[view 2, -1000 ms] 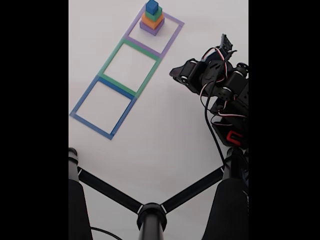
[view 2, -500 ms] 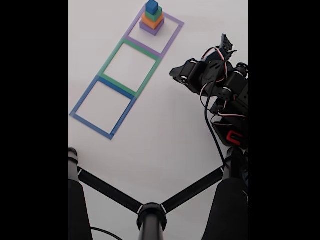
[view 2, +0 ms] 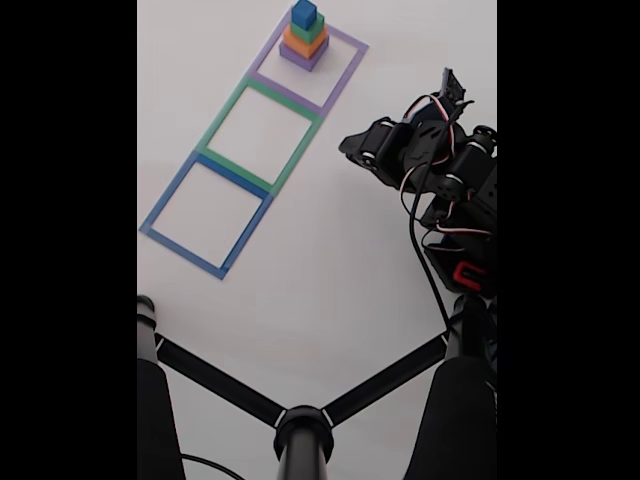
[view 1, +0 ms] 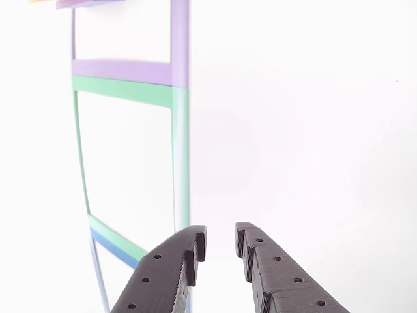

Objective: Tower of hanoi

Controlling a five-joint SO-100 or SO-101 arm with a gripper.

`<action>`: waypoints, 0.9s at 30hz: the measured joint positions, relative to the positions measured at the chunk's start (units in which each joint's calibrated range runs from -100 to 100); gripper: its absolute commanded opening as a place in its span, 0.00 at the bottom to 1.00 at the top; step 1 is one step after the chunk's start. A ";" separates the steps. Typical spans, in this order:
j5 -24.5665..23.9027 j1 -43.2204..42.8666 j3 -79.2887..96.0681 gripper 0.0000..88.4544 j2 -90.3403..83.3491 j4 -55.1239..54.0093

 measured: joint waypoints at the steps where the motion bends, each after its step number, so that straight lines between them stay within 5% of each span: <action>1: 0.00 0.00 0.00 0.01 0.00 0.00; 12: 7.49 -1.80 0.00 0.01 0.00 0.00; 22: 6.31 -3.03 -2.09 0.01 1.10 -0.40; 27: 17.14 -3.36 -10.97 0.01 11.65 -2.57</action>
